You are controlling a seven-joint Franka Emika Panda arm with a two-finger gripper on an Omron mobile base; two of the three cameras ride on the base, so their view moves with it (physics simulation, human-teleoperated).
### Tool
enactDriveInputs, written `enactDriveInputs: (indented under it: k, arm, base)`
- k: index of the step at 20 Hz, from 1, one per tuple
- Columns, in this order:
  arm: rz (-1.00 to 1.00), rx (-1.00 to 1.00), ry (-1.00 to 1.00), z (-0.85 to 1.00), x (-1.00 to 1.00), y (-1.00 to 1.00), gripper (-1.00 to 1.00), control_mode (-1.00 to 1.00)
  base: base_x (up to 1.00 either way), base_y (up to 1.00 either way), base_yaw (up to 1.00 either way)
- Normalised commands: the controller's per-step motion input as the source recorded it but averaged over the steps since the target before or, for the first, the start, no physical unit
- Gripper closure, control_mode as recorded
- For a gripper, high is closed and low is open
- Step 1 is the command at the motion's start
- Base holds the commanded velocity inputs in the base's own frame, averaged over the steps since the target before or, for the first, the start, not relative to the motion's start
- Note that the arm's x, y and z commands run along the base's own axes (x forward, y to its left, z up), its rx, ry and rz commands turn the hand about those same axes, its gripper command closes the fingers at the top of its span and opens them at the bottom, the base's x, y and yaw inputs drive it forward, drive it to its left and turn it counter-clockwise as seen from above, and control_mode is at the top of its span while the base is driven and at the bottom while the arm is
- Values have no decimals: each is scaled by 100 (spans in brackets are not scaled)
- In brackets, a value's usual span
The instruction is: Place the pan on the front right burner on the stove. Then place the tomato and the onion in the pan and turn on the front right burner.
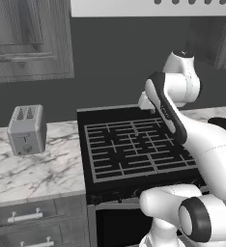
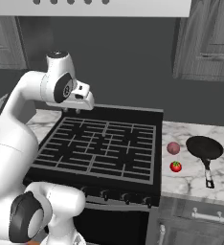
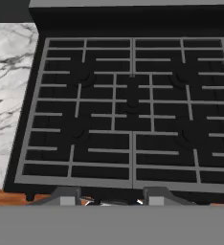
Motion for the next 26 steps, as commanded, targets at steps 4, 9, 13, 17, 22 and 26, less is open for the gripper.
enactDriveInputs:
  k: [4, 9, 13, 17, 22, 26]
  arm:
    - [0, 0, 0, 0, 0, -17, -100, -100]
    - [0, 0, 0, 0, 0, -31, -100, -100]
    - [0, 0, 0, -4, 0, -43, -100, -100]
    - [0, 0, 0, -1, 0, -39, -100, -100]
    - [0, 0, 0, -2, 0, -54, -100, -100]
    - [0, 0, 0, 0, 0, -70, -100, -100]
  base:
    - [0, 0, 0]
    - [0, 0, 0]
    - [0, 0, 0]
    - [0, 0, 0]
    - [0, 0, 0]
    - [0, 0, 0]
